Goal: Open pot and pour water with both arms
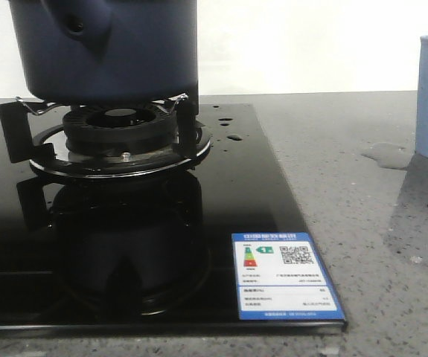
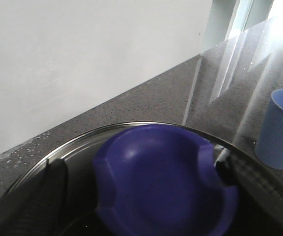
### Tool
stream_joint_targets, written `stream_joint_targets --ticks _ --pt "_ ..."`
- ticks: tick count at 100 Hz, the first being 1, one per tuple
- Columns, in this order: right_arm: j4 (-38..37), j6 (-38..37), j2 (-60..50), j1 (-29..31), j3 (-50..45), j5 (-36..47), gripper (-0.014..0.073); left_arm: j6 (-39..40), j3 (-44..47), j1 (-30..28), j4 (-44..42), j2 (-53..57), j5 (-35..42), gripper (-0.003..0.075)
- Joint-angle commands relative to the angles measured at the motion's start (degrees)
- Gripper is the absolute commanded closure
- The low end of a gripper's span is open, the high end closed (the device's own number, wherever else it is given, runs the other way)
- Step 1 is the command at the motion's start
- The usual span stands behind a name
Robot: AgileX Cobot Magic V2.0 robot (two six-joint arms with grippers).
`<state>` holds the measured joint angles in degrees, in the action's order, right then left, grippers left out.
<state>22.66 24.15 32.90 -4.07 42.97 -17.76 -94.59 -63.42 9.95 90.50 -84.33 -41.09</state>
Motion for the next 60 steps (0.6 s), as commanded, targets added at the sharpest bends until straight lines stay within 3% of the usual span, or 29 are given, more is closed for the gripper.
stream_joint_targets --ticks 1,16,42,60 --pt "0.55 0.01 0.03 0.18 1.95 3.65 0.0659 -0.06 -1.89 0.27 5.58 2.53 -1.75 0.0135" --pt "0.41 0.01 0.03 0.18 1.95 3.62 0.0659 -0.06 -1.89 0.15 5.7 7.51 -1.77 0.0215" --pt "-0.41 2.31 -1.66 0.18 1.68 2.56 0.0659 4.19 0.02 0.08 -1.1 22.63 7.76 0.0615" --pt "-0.41 7.61 -9.43 0.18 -4.61 3.0 0.0659 6.47 13.12 0.08 -4.05 37.32 19.12 0.0694"
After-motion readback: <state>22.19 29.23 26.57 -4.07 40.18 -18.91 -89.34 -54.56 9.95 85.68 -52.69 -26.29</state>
